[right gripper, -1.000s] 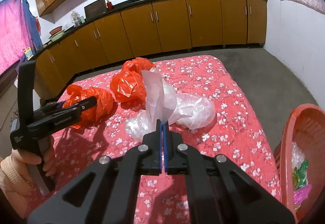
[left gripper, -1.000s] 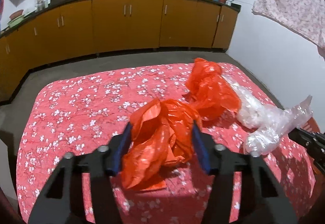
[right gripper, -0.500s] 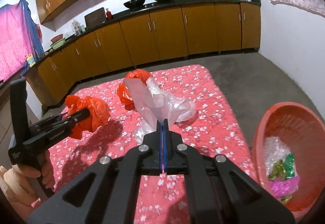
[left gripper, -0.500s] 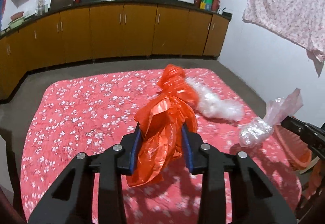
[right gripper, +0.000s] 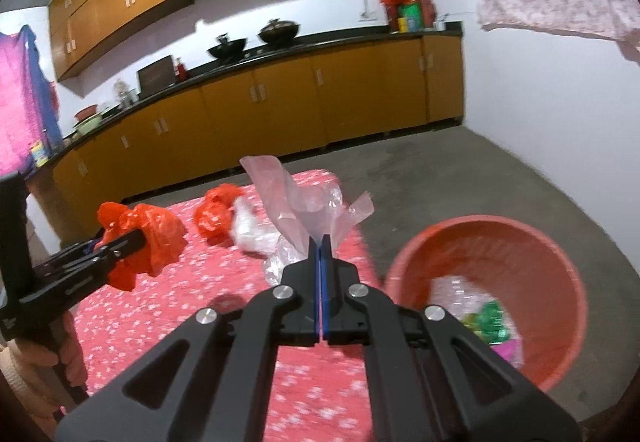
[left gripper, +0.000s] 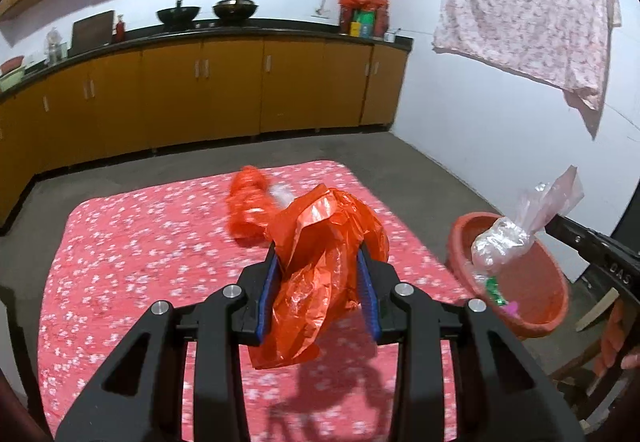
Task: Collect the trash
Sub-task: 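Carry the red bag and clear bag over the basket and open both grippers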
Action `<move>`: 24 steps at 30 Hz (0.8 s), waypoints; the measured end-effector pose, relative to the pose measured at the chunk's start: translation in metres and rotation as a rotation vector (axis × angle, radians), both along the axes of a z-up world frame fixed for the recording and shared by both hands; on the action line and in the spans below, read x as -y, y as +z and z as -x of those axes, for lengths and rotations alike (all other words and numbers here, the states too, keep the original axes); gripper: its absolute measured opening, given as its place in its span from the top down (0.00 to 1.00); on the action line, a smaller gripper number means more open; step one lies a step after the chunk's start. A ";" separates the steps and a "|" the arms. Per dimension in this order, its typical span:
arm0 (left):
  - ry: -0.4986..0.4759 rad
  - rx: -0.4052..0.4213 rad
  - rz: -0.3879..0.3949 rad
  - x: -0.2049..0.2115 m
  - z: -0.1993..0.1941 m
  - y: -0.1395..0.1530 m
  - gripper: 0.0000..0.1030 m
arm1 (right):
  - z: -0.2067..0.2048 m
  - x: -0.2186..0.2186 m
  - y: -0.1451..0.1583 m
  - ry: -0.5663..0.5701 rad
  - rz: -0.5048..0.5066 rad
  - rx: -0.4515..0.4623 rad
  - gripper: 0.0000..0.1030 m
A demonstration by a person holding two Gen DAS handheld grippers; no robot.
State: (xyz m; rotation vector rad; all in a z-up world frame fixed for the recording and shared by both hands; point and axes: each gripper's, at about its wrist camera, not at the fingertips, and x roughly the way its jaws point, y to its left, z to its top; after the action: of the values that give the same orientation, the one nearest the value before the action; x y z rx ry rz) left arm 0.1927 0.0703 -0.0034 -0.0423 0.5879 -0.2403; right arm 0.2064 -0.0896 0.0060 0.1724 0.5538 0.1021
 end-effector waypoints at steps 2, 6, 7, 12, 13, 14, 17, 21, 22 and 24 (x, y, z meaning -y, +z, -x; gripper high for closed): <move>-0.023 -0.001 0.010 0.012 0.001 0.001 0.66 | 0.005 0.016 0.000 -0.038 0.006 0.003 0.98; -0.069 -0.002 0.025 0.039 -0.001 0.002 0.66 | 0.011 0.047 -0.003 -0.103 -0.001 -0.003 0.98; -0.082 -0.003 0.028 0.047 -0.002 0.003 0.66 | 0.013 0.056 -0.004 -0.121 -0.004 -0.004 0.98; -0.157 -0.007 0.051 0.082 -0.002 0.004 0.66 | 0.020 0.086 -0.009 -0.188 -0.019 -0.011 0.98; -0.171 -0.007 0.054 0.089 -0.001 0.004 0.66 | 0.021 0.091 -0.010 -0.199 -0.022 -0.013 0.98; -0.187 -0.007 0.058 0.097 -0.002 0.004 0.66 | 0.022 0.098 -0.012 -0.212 -0.026 -0.015 0.98; -0.225 -0.014 0.069 0.116 -0.002 0.002 0.66 | 0.024 0.109 -0.015 -0.235 -0.033 -0.021 0.98; -0.267 -0.020 0.068 0.139 -0.001 -0.001 0.66 | 0.025 0.125 -0.022 -0.265 -0.042 -0.033 0.98; -0.276 -0.022 0.067 0.144 0.000 -0.003 0.66 | 0.025 0.129 -0.024 -0.272 -0.045 -0.036 0.98; -0.295 -0.027 0.066 0.152 -0.001 -0.005 0.66 | 0.026 0.134 -0.027 -0.283 -0.051 -0.041 0.98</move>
State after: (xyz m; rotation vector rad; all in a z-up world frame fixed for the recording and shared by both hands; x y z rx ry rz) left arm 0.1933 -0.0820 -0.0080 -0.0224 0.6120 -0.5464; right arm 0.1801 -0.2235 -0.0206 0.3009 0.5623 -0.1631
